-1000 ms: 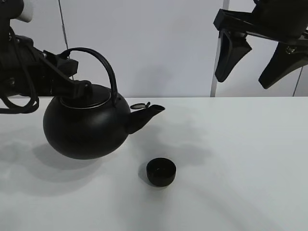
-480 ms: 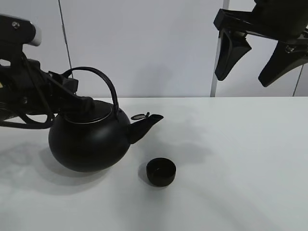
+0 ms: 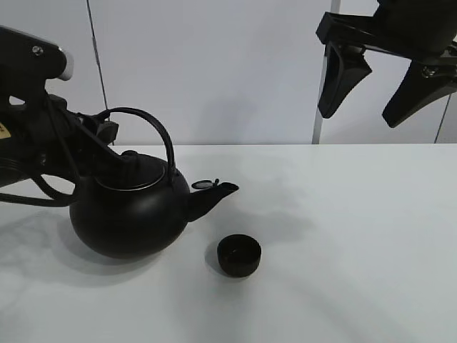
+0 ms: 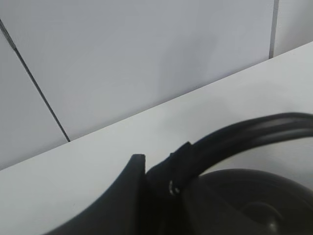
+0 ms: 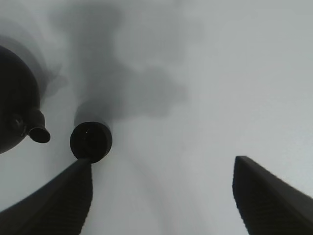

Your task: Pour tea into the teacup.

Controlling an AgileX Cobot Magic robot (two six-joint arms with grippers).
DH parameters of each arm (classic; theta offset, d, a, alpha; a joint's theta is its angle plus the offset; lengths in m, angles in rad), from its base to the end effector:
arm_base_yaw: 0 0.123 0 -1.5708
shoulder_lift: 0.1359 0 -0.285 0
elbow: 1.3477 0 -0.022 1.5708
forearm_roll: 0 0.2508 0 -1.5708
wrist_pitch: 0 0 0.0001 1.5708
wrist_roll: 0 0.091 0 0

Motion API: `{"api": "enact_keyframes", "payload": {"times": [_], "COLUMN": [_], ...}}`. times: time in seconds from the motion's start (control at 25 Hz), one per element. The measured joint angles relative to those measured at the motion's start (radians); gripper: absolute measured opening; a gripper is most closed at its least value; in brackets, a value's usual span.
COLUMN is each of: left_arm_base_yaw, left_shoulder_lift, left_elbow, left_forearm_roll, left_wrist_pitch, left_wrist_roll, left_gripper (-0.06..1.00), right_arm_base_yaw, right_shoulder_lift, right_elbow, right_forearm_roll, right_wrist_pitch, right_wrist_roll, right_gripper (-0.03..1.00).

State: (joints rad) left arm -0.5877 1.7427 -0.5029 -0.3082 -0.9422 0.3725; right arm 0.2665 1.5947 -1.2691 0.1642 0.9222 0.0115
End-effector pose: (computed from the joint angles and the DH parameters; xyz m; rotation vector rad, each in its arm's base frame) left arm 0.2571 -0.1445 0.1538 0.5131 1.7227 -0.0625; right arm 0.3159 0.0985 0.2840 -0.2505 2.7315 0.2851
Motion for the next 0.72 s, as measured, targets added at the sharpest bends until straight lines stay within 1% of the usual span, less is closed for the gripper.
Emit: {"api": "enact_keyframes", "payload": {"times": [0.08,0.32,0.44,0.56,0.72], "left_arm_base_yaw": [0.0,0.0,0.0,0.0,0.0], "left_shoulder_lift": [0.0,0.0,0.0,0.0,0.0], "left_elbow": [0.0,0.0,0.0,0.0,0.0], "left_forearm_roll": [0.008,0.067,0.088,0.097,0.097], "left_wrist_pitch": [0.0,0.0,0.0,0.0,0.0], "left_wrist_roll": [0.003,0.026,0.063,0.099,0.115], "left_gripper": [0.11,0.11,0.11,0.11,0.11], "right_arm_base_yaw": [0.0,0.0,0.0,0.0,0.0], "right_shoulder_lift": [0.0,0.0,0.0,0.0,0.0], "right_elbow": [0.0,0.0,0.0,0.0,0.0], "right_forearm_roll": [-0.002,-0.022,-0.023,-0.023,-0.023], "right_wrist_pitch": [-0.002,-0.015,-0.025,-0.025,-0.025], "right_wrist_roll": [0.0,0.0,0.0,0.0,0.0], "right_gripper": [0.55,0.55,0.55,0.55,0.55]}}
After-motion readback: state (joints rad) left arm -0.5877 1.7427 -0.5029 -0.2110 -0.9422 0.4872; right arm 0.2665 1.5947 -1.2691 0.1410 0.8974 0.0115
